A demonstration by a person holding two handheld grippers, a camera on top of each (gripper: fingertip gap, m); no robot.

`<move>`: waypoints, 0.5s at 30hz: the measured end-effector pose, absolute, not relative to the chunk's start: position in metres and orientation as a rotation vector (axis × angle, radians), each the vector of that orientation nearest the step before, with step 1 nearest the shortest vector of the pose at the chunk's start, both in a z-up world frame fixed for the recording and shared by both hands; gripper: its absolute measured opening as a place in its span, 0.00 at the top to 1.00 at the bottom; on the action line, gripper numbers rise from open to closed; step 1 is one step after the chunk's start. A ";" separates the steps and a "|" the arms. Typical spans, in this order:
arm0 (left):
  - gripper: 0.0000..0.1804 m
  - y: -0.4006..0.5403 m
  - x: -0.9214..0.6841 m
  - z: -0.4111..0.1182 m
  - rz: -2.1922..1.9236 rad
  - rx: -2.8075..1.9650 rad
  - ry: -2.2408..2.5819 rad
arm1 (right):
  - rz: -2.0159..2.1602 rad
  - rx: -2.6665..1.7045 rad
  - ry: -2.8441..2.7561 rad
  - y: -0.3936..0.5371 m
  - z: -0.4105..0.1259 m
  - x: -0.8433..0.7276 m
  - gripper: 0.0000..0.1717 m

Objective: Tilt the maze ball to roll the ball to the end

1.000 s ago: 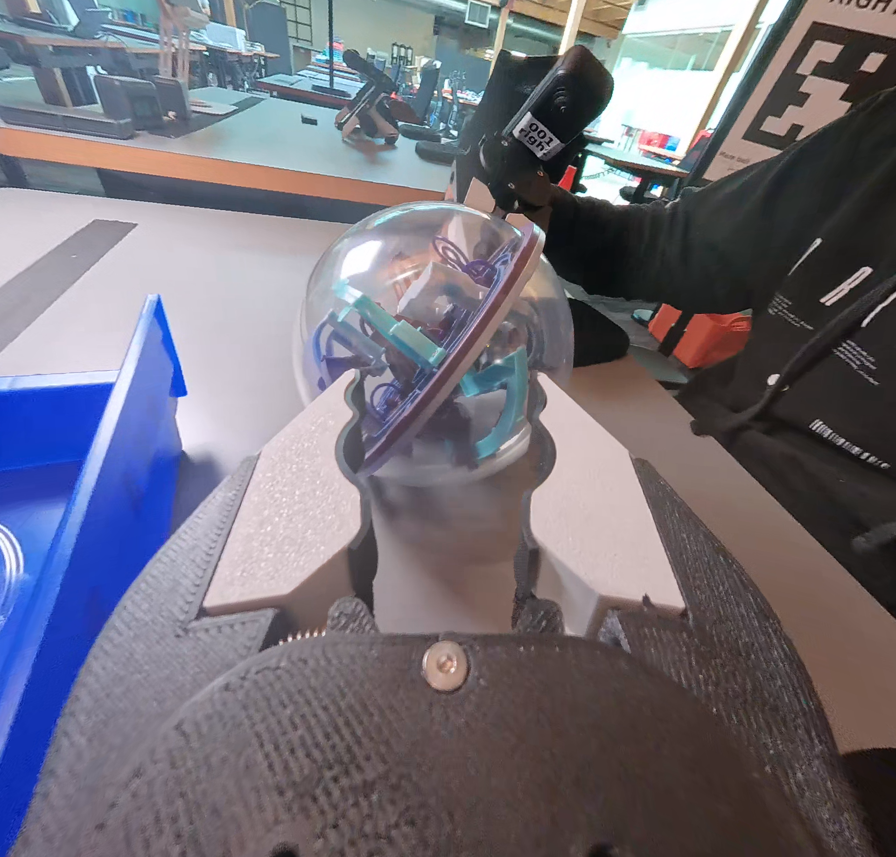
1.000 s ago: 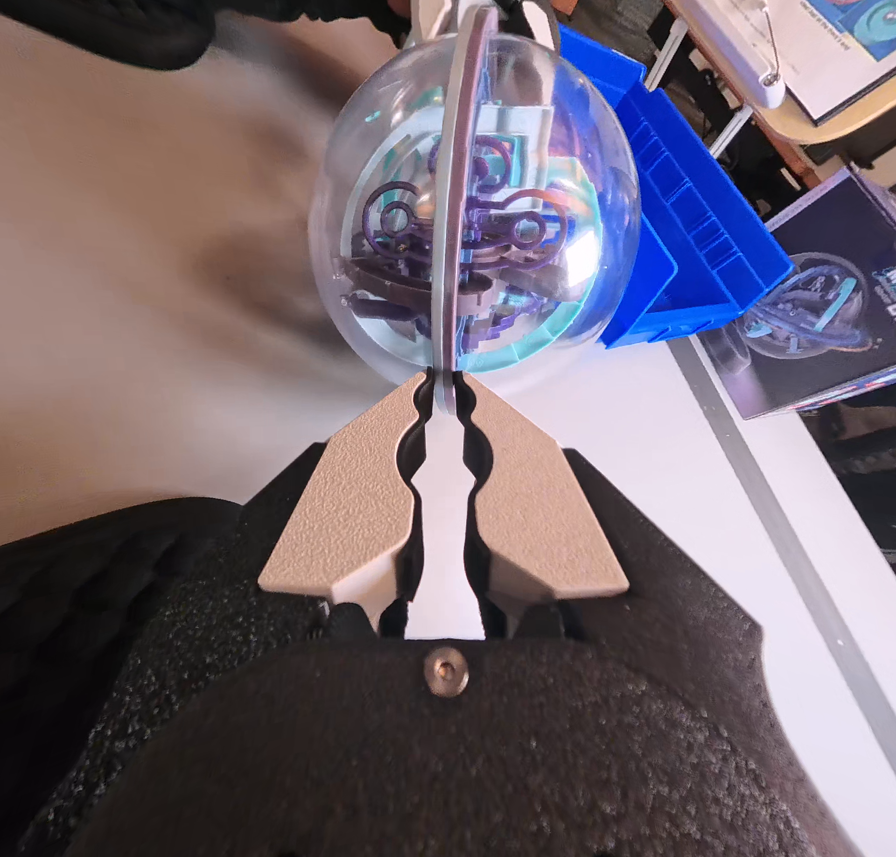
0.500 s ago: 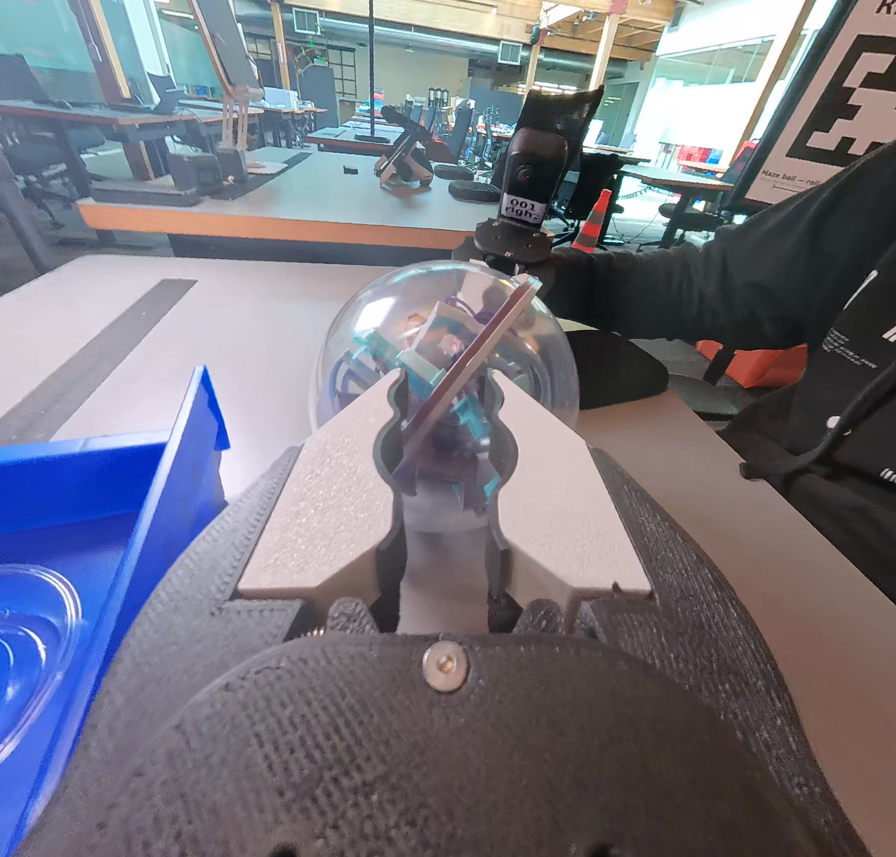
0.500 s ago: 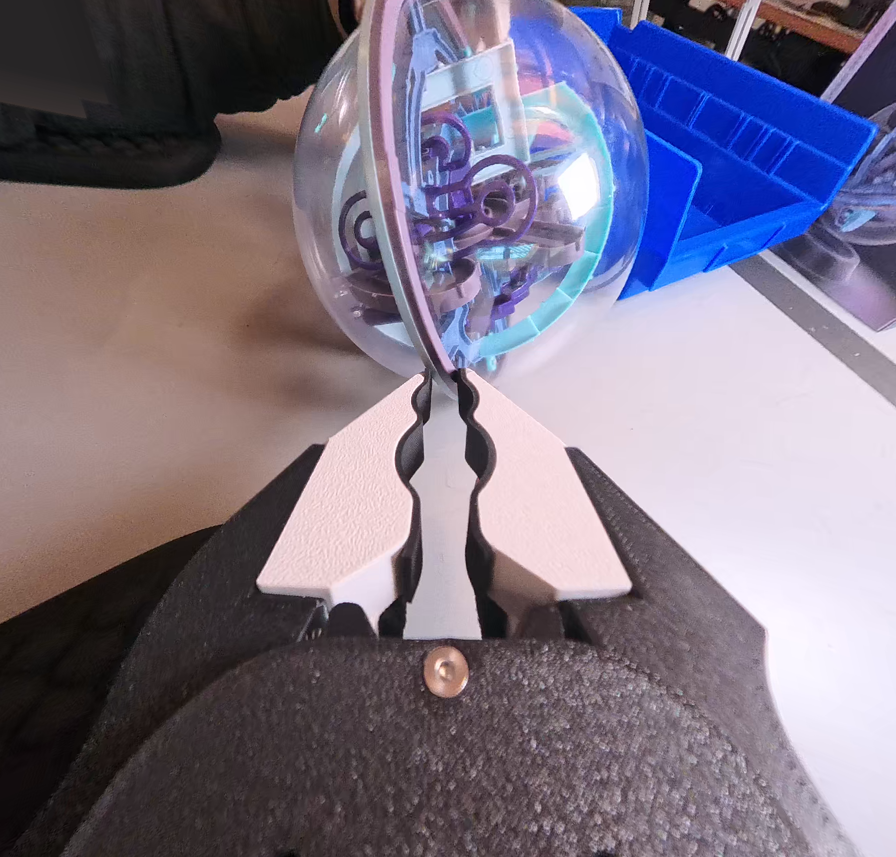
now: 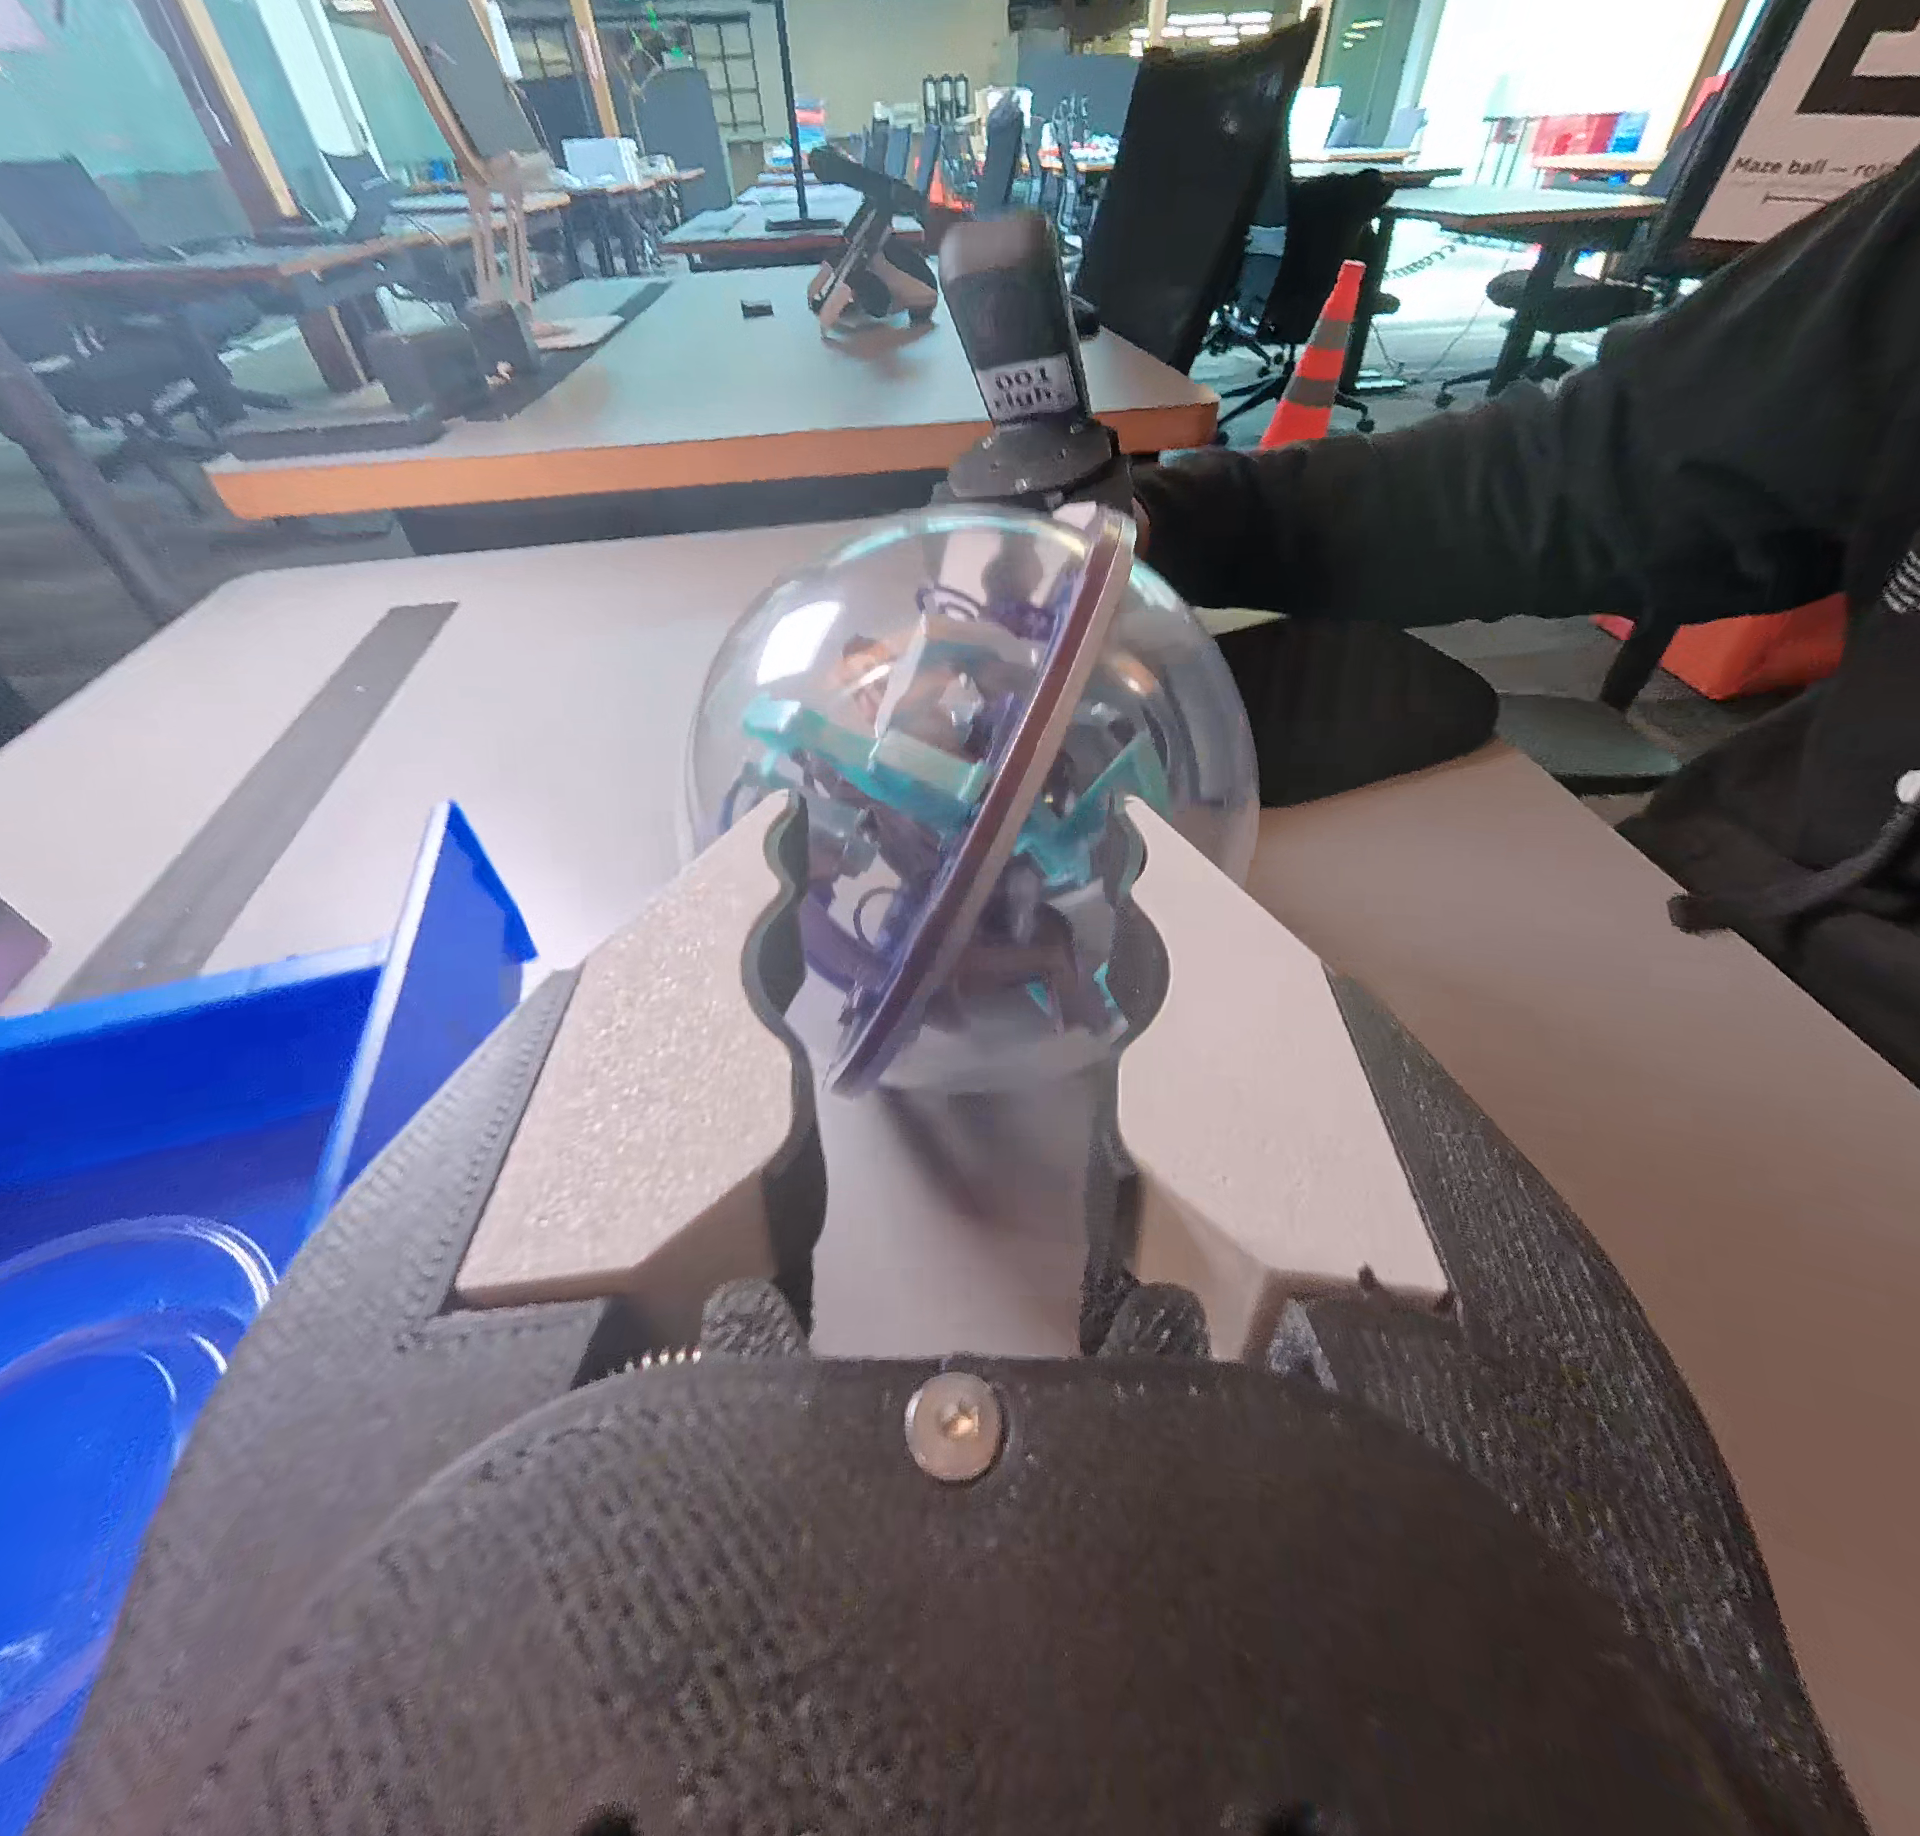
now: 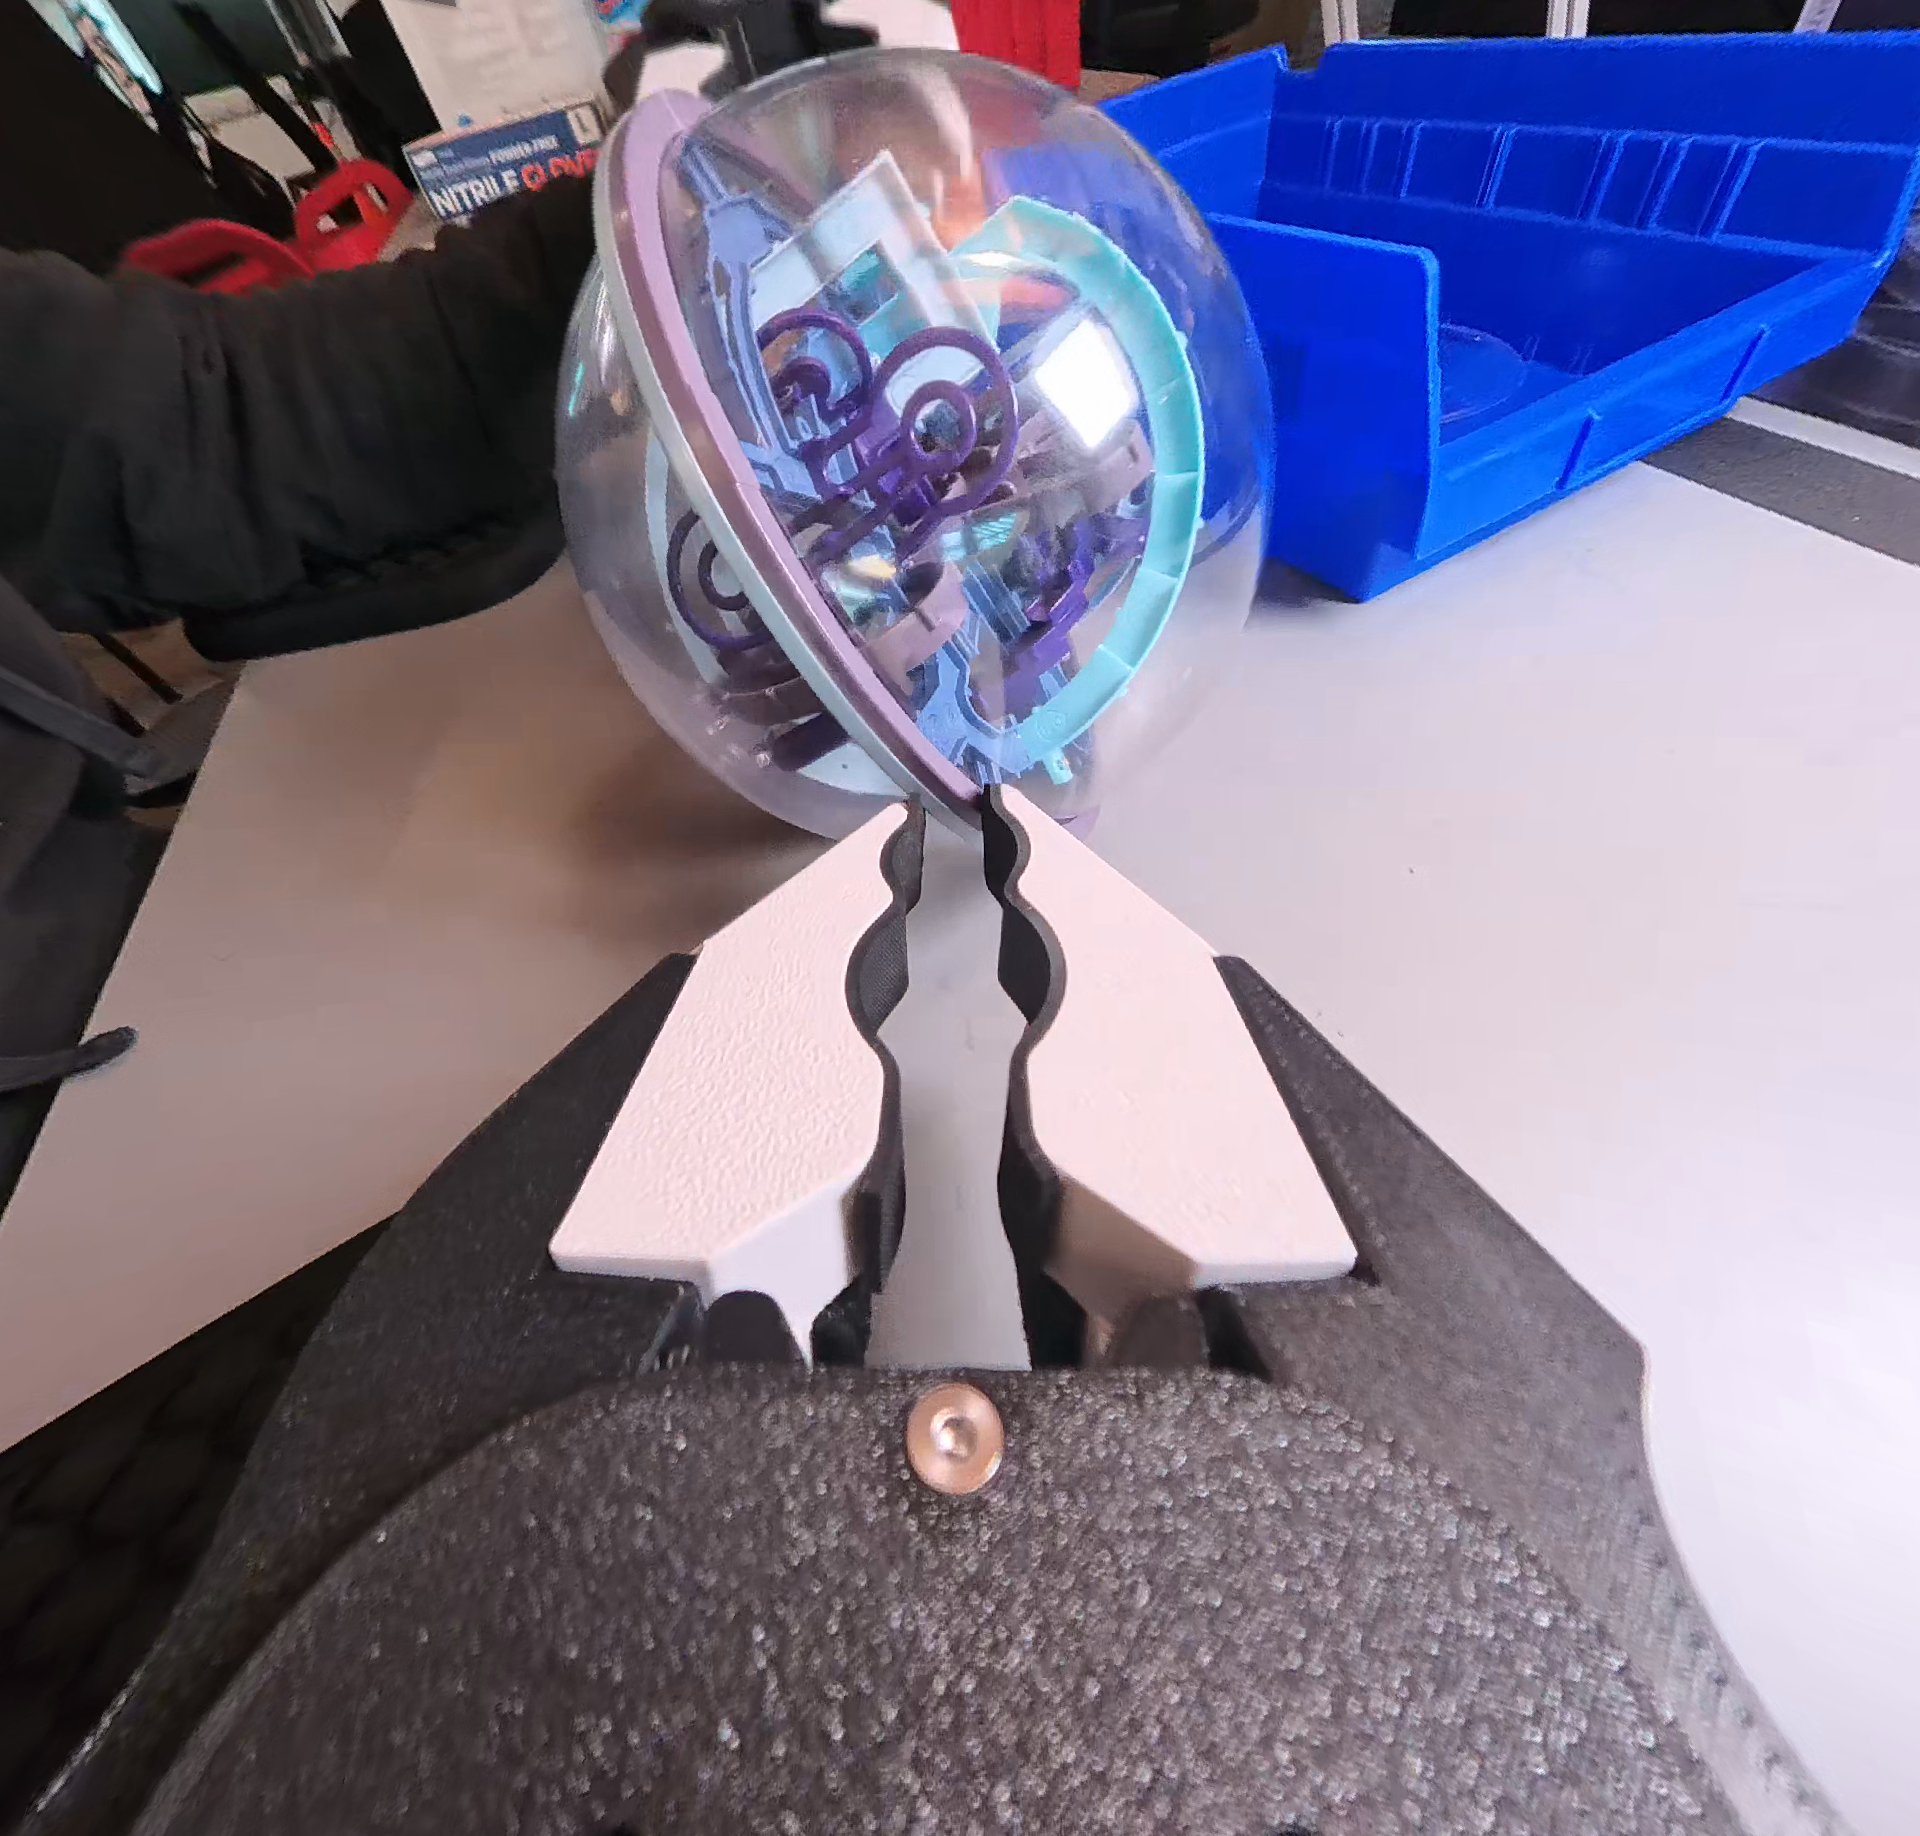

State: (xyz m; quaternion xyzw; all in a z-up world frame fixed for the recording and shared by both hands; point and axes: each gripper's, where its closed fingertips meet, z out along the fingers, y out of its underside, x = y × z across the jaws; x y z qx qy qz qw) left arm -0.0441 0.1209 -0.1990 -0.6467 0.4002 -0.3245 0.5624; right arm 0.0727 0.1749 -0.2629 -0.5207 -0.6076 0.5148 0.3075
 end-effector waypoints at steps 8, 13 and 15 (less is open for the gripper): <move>0.71 0.119 -0.045 -0.210 -0.786 -1.540 0.954 | 1.431 -1.415 -1.572 0.182 -0.262 0.072 0.94; 0.76 0.122 -0.044 -0.204 -0.746 -1.533 0.947 | 1.467 -1.466 -1.549 0.186 -0.263 0.072 0.94; 0.87 0.126 -0.043 -0.197 -0.713 -1.506 0.930 | 1.465 -1.486 -1.545 0.188 -0.265 0.073 0.95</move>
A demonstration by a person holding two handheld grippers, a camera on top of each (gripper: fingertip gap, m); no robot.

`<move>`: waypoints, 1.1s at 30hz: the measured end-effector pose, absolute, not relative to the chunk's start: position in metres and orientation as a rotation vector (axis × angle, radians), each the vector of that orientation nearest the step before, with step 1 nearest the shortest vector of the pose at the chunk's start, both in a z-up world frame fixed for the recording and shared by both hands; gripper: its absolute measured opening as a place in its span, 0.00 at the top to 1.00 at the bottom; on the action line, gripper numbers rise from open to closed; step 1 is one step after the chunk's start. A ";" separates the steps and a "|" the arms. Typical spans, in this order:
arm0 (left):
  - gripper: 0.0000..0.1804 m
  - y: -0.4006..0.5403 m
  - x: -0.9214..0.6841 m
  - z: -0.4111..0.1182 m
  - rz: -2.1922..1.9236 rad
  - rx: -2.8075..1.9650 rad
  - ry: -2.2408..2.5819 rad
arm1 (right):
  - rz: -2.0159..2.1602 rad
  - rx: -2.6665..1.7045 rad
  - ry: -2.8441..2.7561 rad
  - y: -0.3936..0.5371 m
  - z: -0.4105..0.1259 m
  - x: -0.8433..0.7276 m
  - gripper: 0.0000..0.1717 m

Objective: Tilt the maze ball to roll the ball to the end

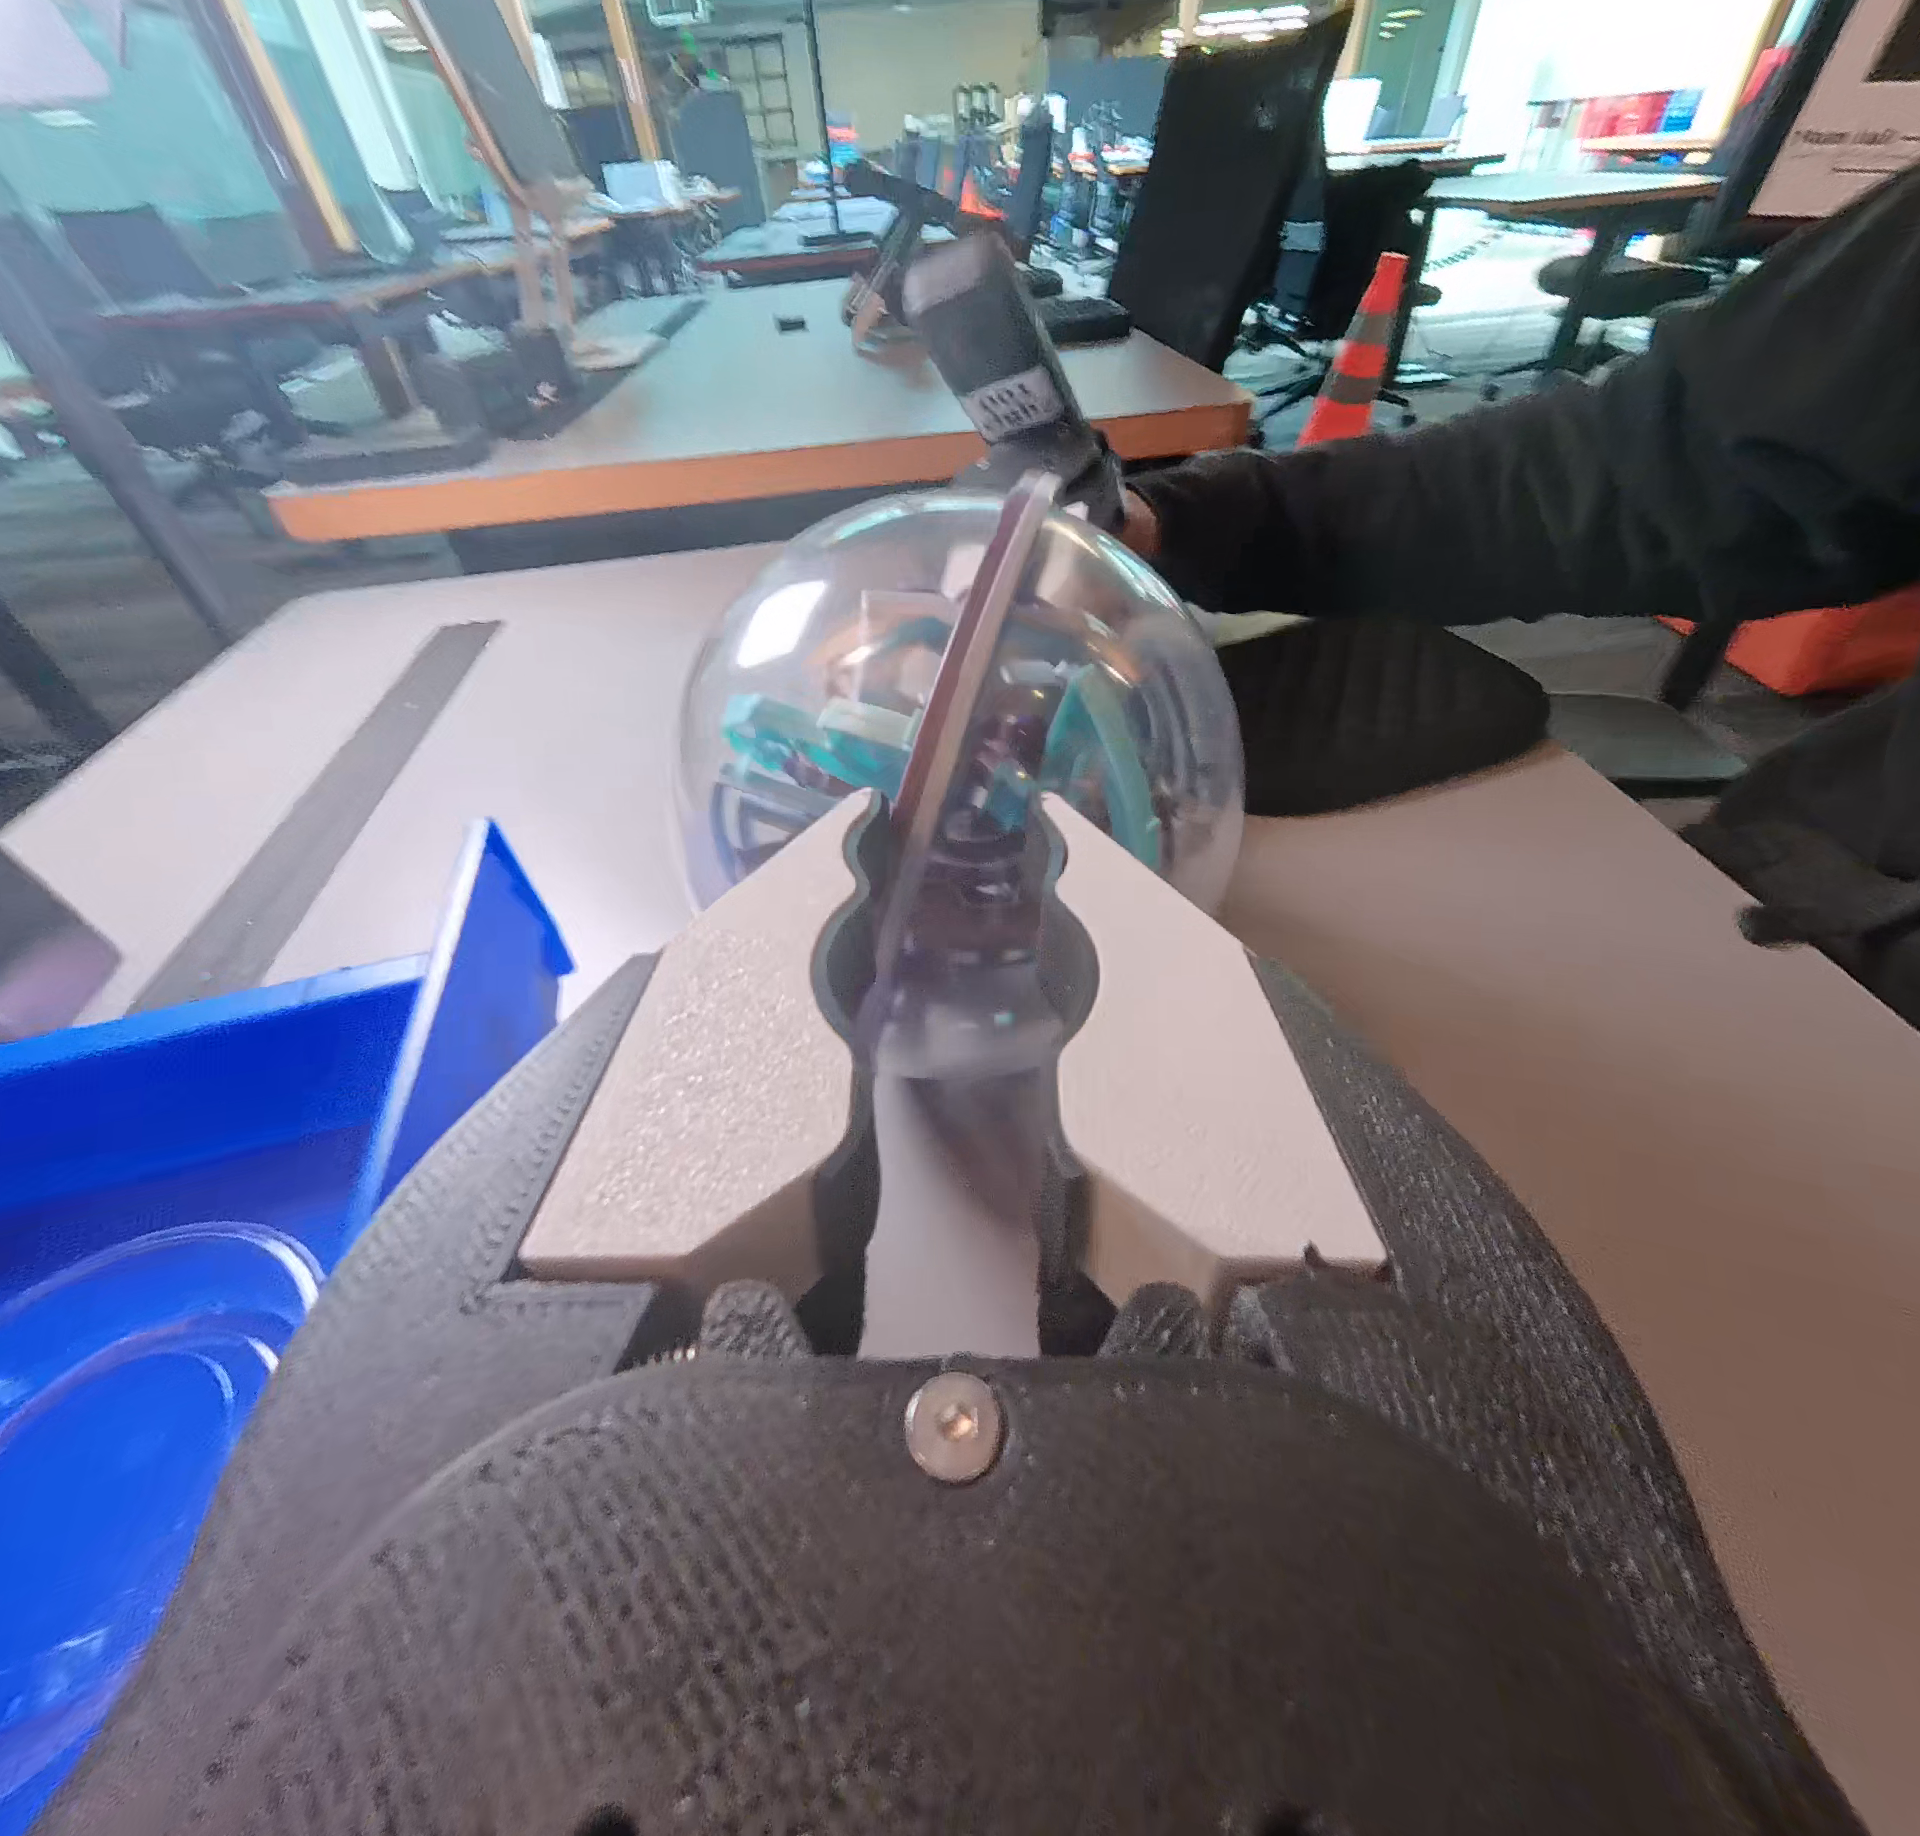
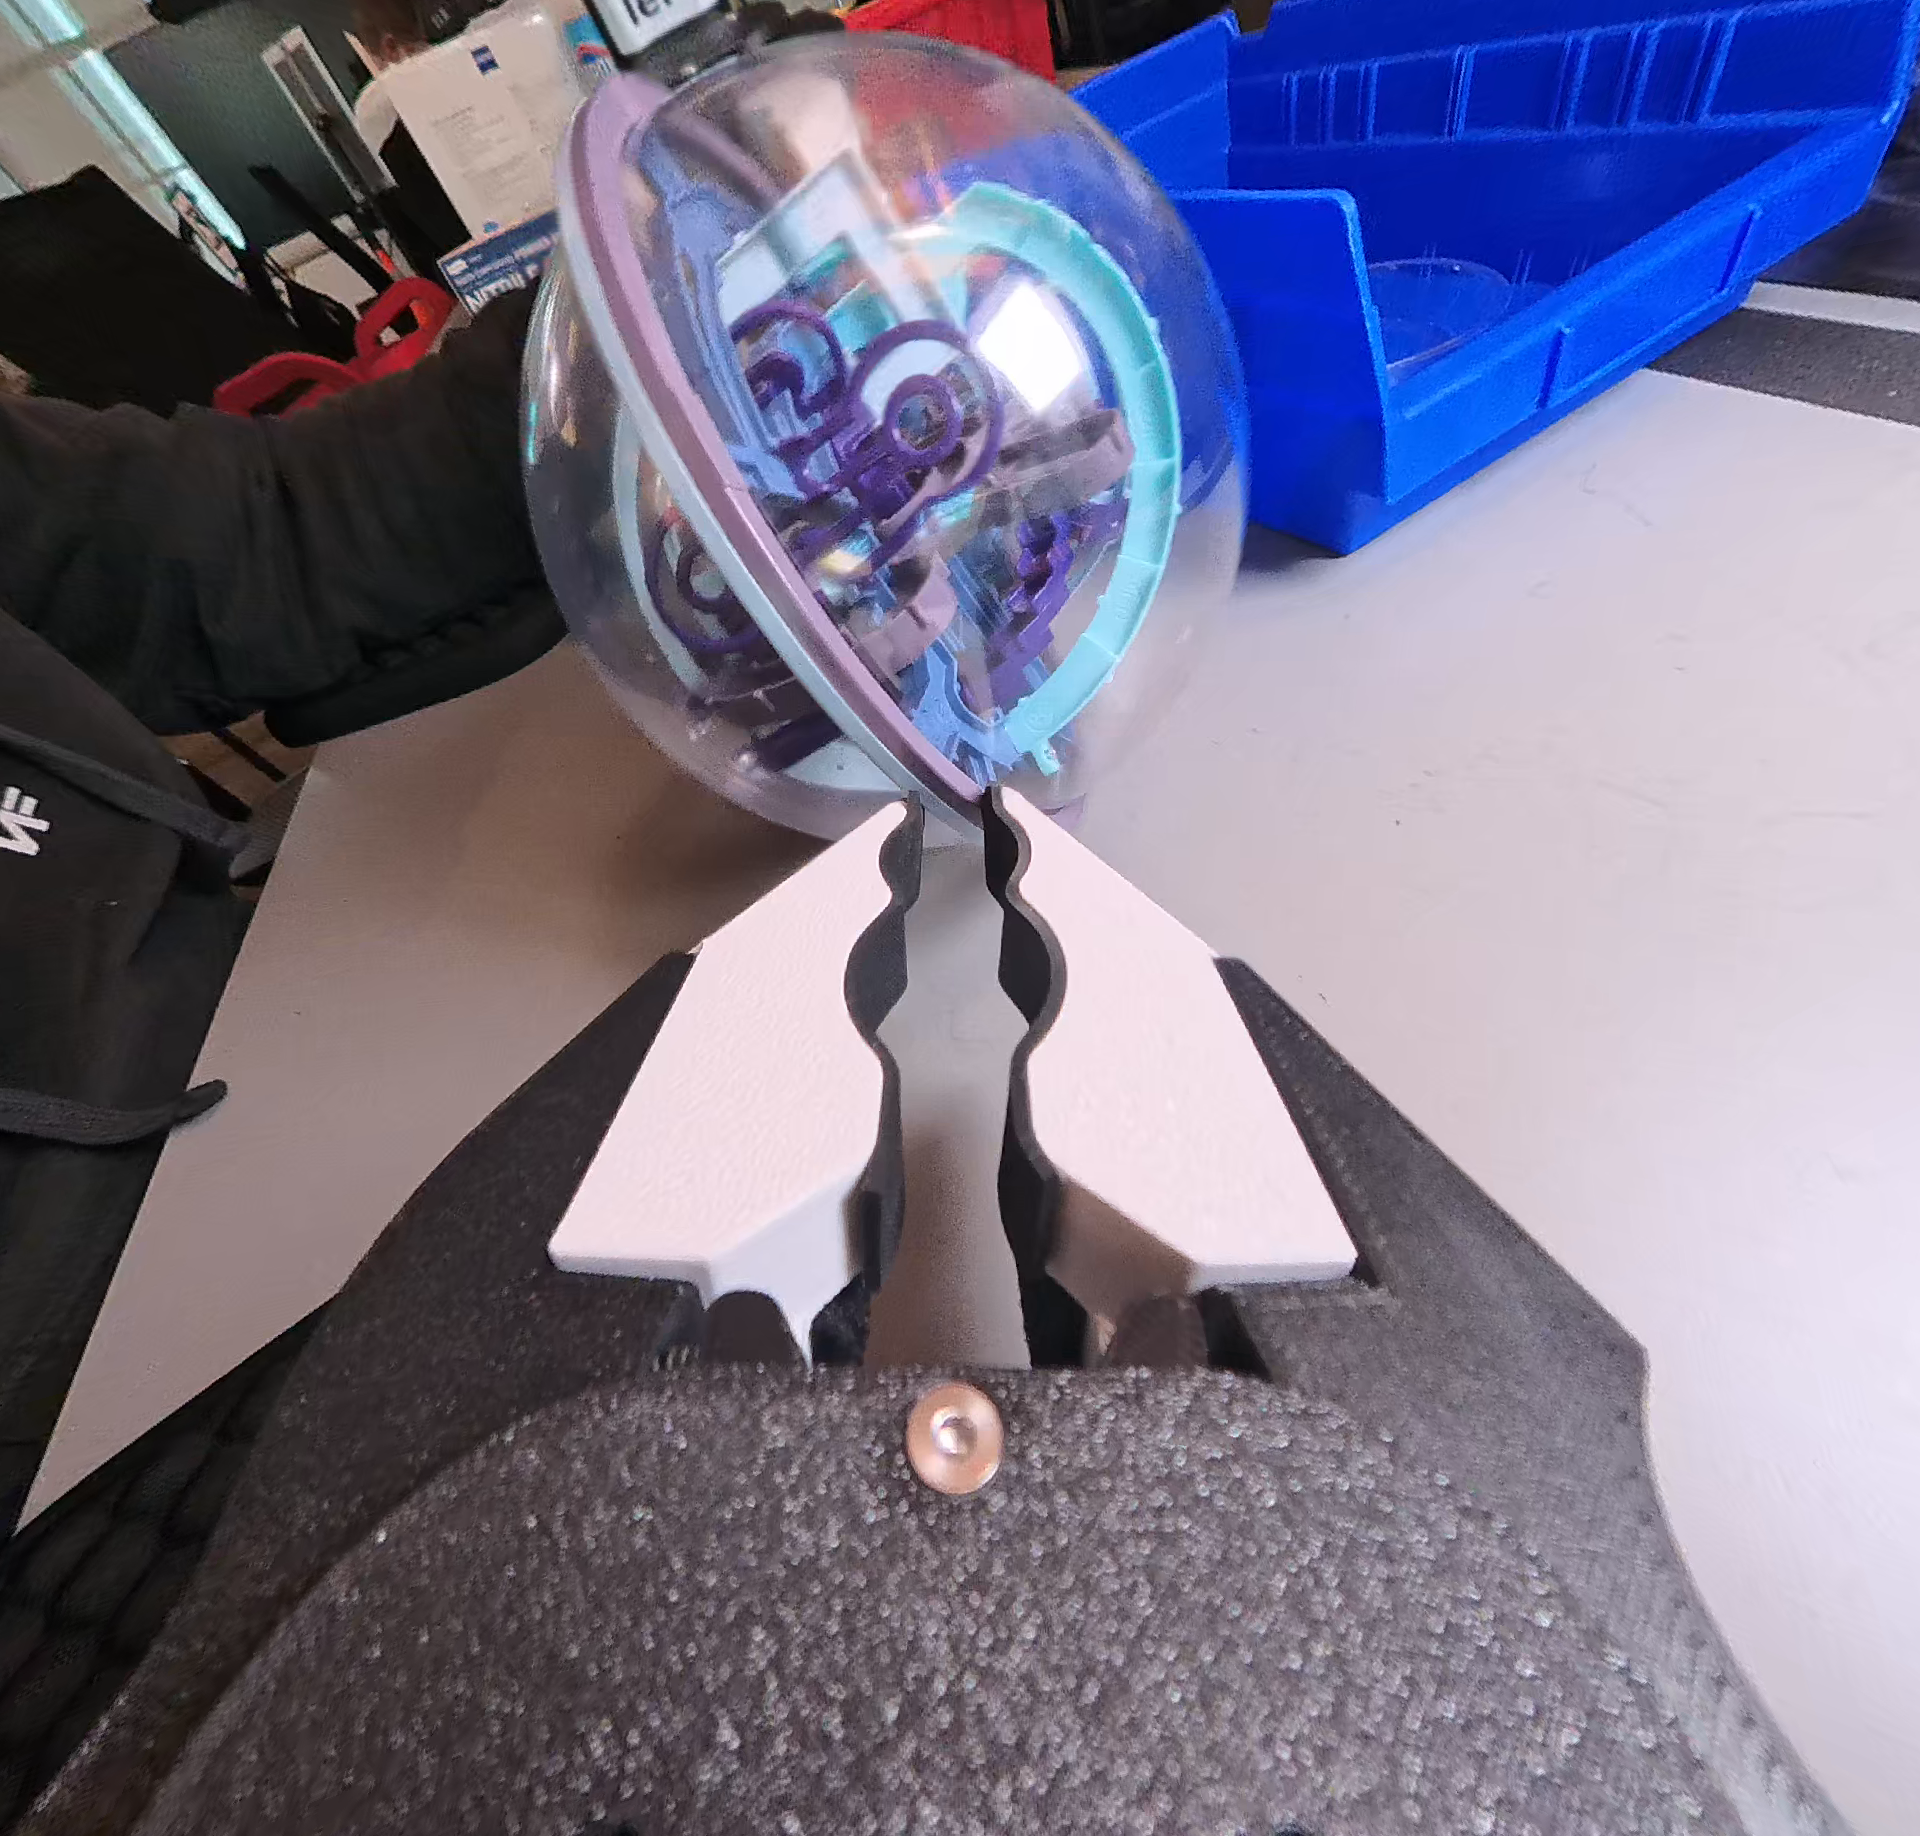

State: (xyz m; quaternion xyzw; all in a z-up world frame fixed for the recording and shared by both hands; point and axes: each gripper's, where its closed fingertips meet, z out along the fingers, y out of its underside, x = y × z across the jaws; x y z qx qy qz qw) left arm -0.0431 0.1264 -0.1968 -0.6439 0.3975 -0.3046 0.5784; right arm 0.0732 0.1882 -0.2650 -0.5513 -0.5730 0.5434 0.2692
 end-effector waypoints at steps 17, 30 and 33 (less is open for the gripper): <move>0.97 0.124 -0.062 -0.186 -0.771 -1.460 0.843 | 1.443 -1.343 -1.693 0.147 -0.264 0.065 0.97; 0.97 0.116 -0.063 -0.194 -0.834 -1.469 0.858 | 1.383 -1.211 -1.694 0.140 -0.253 0.071 0.97; 0.97 0.114 -0.063 -0.194 -0.851 -1.462 0.858 | 1.360 -1.188 -1.698 0.138 -0.253 0.072 0.97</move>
